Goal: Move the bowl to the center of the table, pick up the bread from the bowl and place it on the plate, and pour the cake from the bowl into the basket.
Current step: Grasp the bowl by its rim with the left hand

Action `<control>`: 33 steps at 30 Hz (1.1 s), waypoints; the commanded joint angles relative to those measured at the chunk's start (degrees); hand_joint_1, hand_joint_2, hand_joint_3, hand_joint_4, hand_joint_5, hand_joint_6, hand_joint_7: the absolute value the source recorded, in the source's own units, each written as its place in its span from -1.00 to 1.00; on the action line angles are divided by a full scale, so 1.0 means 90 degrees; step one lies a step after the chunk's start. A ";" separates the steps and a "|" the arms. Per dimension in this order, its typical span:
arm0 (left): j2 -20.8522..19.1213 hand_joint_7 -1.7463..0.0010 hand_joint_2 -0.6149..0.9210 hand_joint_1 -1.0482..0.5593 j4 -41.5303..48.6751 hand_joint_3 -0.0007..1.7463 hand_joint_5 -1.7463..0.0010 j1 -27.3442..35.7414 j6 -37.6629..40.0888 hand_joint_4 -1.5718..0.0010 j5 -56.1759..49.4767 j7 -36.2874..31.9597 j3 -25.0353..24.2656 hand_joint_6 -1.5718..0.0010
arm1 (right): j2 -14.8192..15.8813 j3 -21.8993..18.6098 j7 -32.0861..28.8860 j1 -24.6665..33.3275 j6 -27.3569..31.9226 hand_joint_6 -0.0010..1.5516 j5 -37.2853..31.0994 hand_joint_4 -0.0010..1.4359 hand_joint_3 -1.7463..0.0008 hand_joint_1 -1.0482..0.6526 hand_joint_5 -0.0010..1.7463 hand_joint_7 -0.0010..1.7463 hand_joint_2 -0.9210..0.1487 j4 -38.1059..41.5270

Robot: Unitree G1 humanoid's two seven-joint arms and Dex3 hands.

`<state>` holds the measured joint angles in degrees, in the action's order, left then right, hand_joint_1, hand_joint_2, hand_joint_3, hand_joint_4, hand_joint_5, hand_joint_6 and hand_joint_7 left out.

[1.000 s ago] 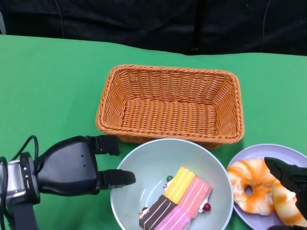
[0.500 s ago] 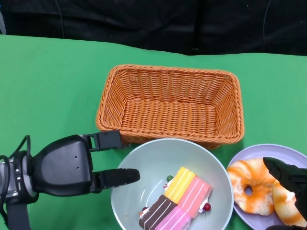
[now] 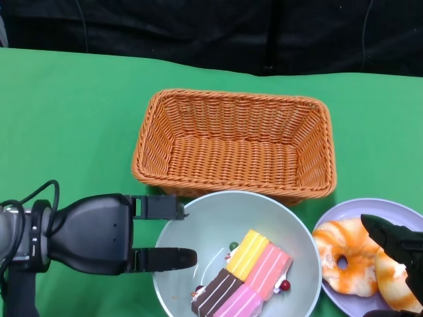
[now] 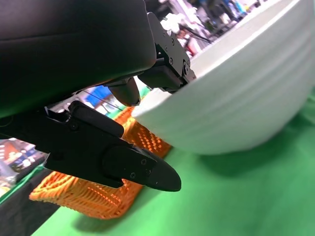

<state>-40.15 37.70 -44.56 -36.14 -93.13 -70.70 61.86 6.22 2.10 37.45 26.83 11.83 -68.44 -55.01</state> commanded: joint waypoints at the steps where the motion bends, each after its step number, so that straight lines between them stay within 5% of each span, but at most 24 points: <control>1: 0.0034 0.94 0.93 -0.39 0.0193 -1.00 -0.06 -0.0234 -0.0063 0.81 -0.0100 -0.0126 0.0235 0.33 | -0.0061 -0.0047 0.0075 0.0021 0.0000 -0.72 -0.0043 -0.78 0.79 -0.63 -0.68 -0.98 -1.00 -0.0128; 6: 0.0202 0.91 0.89 -0.26 0.0417 -1.00 -0.03 -0.0434 -0.0127 0.73 -0.0153 -0.0393 0.0577 0.25 | -0.0098 -0.0054 0.0067 0.0042 -0.0025 -0.72 -0.0034 -0.79 0.80 -0.62 -0.67 -0.98 -1.00 -0.0146; 25: 0.1461 0.81 0.89 -0.30 0.1877 -0.99 -0.17 -0.0761 -0.0059 0.46 -0.0056 -0.0886 0.1554 -0.06 | -0.0355 -0.0067 0.0020 0.0172 -0.0125 -0.70 -0.0010 -0.79 0.79 -0.57 -0.61 -0.98 -1.00 -0.0408; 33: 0.1783 0.77 0.90 -0.30 0.2312 -1.00 -0.30 -0.0819 -0.0167 0.51 0.0080 -0.1384 0.1832 -0.06 | -0.0475 -0.0048 0.0107 0.0212 -0.0144 -0.70 -0.0073 -0.81 0.77 -0.55 -0.58 -0.98 -1.00 -0.0506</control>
<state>-24.47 57.85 -51.74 -37.23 -92.20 -81.99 77.46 2.12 2.28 38.26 28.57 10.82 -69.14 -58.57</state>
